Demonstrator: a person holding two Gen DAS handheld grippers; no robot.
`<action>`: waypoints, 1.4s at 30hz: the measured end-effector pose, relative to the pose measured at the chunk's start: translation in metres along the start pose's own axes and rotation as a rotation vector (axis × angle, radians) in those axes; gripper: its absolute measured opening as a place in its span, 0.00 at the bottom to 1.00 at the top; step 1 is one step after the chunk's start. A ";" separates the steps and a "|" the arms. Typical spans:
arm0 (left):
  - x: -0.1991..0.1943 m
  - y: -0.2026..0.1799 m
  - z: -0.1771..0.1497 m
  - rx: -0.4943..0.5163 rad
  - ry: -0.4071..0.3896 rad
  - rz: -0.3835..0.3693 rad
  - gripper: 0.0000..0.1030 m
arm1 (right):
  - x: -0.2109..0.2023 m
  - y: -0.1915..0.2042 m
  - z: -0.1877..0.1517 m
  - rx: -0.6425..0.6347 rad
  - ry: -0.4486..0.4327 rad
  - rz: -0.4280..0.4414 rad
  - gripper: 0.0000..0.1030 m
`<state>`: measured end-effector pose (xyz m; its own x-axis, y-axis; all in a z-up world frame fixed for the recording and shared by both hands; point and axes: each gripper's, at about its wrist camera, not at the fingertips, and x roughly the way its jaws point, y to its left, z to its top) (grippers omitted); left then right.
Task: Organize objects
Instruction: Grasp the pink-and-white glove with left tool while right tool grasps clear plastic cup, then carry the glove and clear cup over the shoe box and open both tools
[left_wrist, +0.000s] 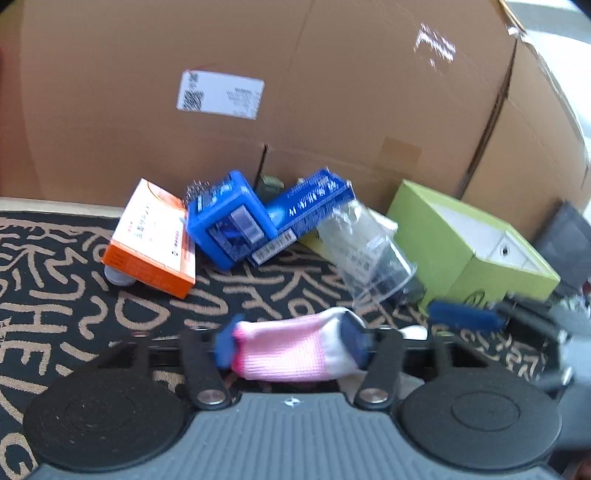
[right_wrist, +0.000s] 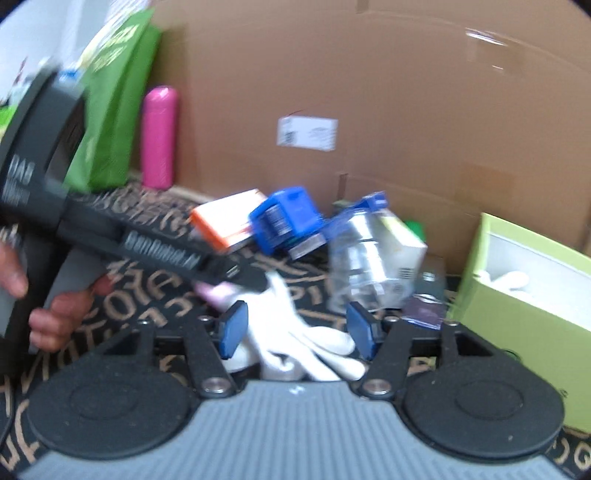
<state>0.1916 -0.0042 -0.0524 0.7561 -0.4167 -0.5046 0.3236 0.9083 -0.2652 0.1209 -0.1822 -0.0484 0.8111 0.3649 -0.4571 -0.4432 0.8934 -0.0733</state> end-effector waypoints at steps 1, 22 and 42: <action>0.001 0.000 -0.001 0.017 0.007 -0.002 0.26 | 0.001 -0.006 0.001 0.034 -0.008 -0.009 0.57; 0.003 0.001 -0.004 0.131 0.042 -0.092 0.42 | 0.068 -0.024 0.020 0.326 -0.005 -0.070 0.14; -0.014 0.003 -0.005 0.040 -0.015 -0.151 0.07 | 0.027 -0.022 0.029 0.263 -0.158 -0.058 0.06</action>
<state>0.1792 0.0046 -0.0497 0.7056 -0.5486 -0.4486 0.4564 0.8361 -0.3046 0.1636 -0.1843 -0.0338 0.8905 0.3295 -0.3136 -0.2976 0.9434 0.1462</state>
